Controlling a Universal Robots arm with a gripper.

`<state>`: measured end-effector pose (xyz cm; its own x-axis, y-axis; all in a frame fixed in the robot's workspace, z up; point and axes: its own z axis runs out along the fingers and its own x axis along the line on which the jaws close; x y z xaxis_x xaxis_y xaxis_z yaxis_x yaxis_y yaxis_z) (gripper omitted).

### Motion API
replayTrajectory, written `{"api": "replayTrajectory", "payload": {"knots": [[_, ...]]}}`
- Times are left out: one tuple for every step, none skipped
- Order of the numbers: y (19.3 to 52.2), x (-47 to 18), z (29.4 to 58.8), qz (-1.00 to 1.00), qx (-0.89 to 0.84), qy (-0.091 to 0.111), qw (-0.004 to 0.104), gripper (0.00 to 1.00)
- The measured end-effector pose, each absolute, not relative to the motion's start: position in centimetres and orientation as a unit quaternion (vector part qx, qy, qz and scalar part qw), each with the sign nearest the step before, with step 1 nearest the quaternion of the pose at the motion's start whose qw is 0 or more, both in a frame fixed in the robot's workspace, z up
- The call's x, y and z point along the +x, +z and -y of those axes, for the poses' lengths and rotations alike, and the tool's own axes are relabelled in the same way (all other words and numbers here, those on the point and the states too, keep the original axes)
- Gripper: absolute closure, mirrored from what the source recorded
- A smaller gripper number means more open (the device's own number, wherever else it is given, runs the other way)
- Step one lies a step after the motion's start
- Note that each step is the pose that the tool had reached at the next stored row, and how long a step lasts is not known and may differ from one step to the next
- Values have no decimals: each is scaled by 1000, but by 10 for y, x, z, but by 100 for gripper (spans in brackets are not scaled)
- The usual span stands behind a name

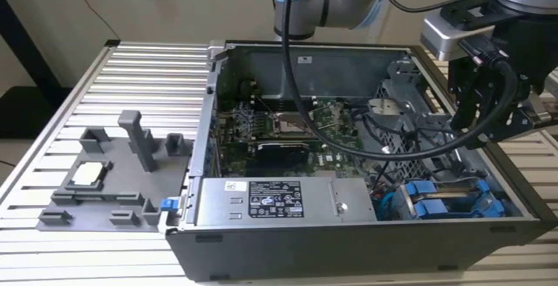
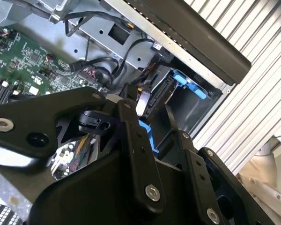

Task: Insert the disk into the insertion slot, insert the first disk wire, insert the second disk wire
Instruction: 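Insert the first disk wire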

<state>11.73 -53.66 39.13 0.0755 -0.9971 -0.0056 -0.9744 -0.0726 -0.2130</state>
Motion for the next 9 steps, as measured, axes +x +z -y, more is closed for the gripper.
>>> {"api": "replayTrajectory", "payload": {"knots": [[391,117,537,-676,-729,-71,80,62],[391,117,537,-676,-729,-71,80,68],[391,117,537,-676,-729,-71,80,68],[391,117,537,-676,-729,-71,80,74],[391,117,537,-676,-729,-71,80,80],[391,117,537,-676,-729,-71,80,81],[391,117,537,-676,-729,-71,80,81],[391,117,537,-676,-729,-71,80,81],[391,117,537,-676,-729,-71,80,81]]}}
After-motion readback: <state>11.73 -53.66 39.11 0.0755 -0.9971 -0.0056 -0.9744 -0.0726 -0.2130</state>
